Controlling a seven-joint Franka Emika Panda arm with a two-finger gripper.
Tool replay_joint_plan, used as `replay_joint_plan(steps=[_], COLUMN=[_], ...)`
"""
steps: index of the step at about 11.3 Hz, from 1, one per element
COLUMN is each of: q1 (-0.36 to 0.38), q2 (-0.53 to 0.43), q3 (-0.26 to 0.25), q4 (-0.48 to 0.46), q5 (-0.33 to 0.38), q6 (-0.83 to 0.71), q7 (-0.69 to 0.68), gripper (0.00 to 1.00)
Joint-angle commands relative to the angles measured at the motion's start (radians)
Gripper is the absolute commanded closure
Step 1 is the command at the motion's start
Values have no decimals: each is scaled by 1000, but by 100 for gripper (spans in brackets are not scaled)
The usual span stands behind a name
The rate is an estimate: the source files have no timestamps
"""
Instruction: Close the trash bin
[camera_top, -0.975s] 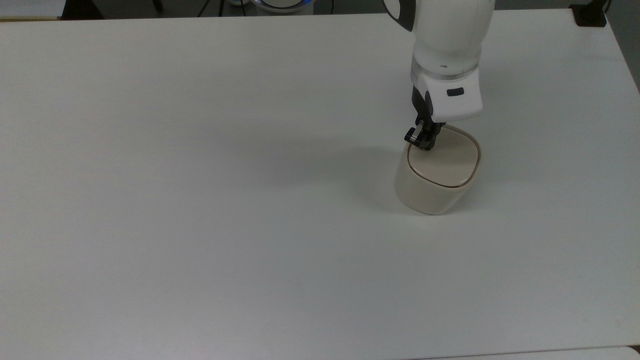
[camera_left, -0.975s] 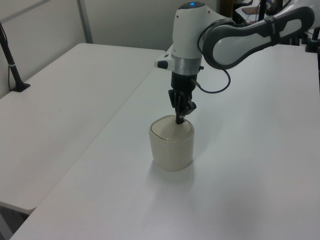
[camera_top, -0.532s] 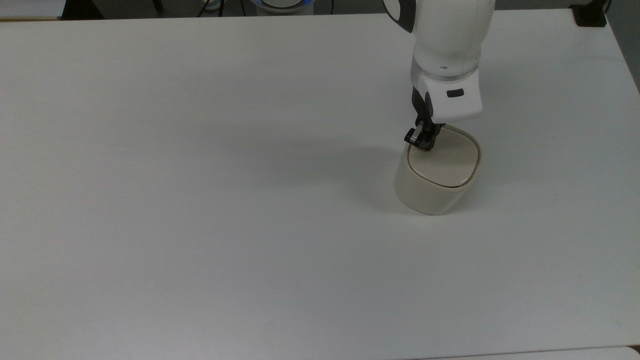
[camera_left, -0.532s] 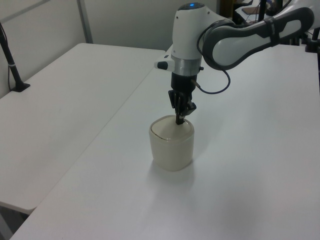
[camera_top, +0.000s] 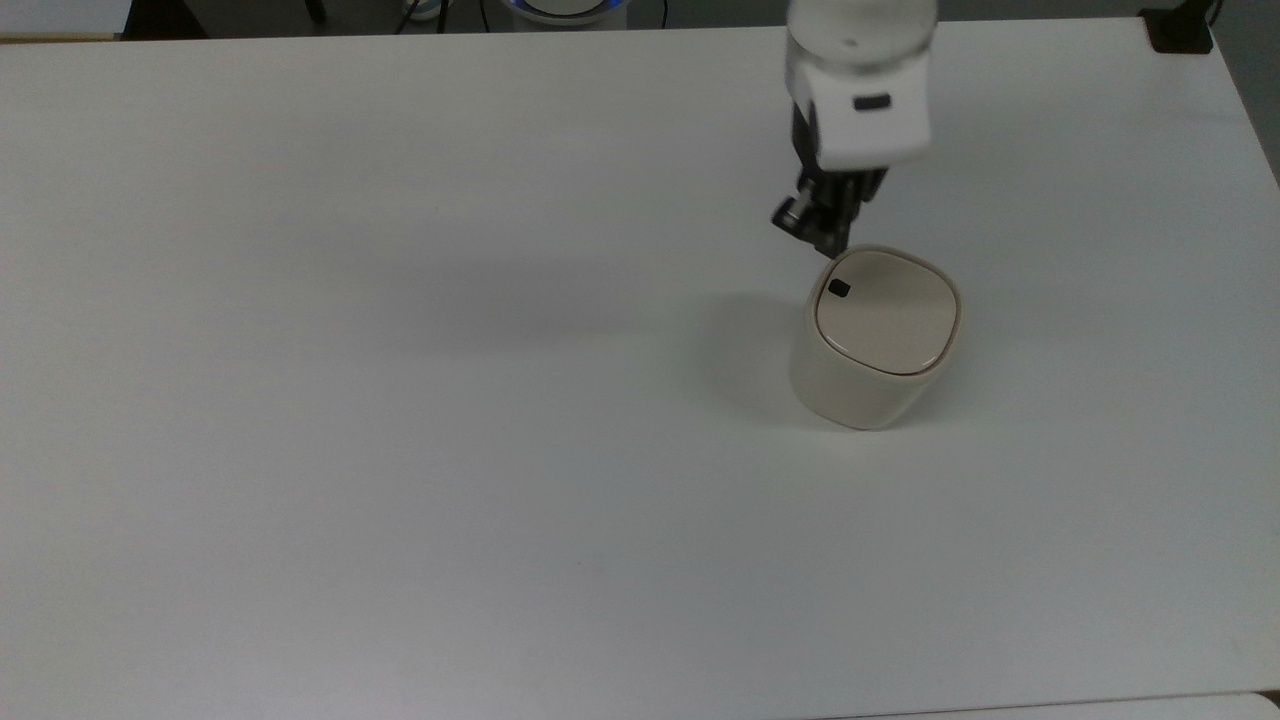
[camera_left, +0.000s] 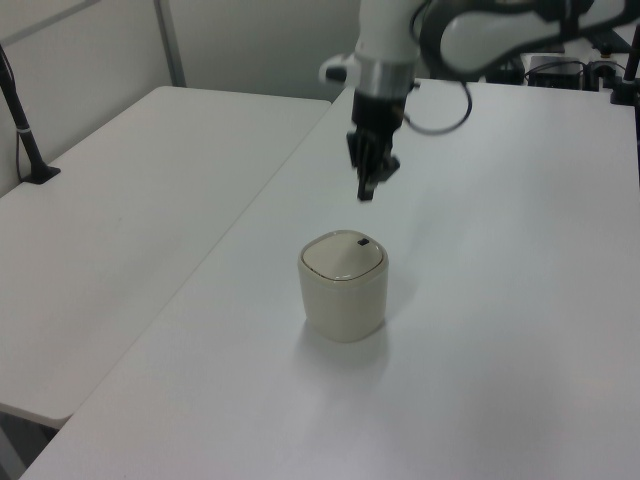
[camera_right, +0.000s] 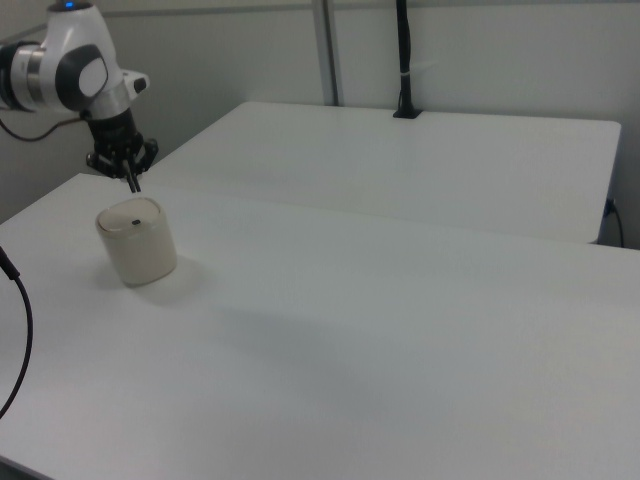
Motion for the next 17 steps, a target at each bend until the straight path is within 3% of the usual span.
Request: replay_joint_plan(steps=[1,2,3,4,7,9,10,12,17], q1=[-65,-100,-138,-166,-293,-356,-378,-378,-367], q2=[-93,-117,-145,-162,-176,-173,-174,-176,-182], q3=[-8,-18,-34,-43,-57,-57,-57,-55,-46], q4=[-27,-27,-27,-29,-30,-30,-30,-27,5], q5=[-6,-7,-9,-18,-35,-39,-76,-191,-185], q6=[-126,-182,-230,-262,-330,-329,-332,-332,-324], q7=[124,159,172,164,246,441,553,728,724], gripper=[80,72,24,0,0,0,0,0,0])
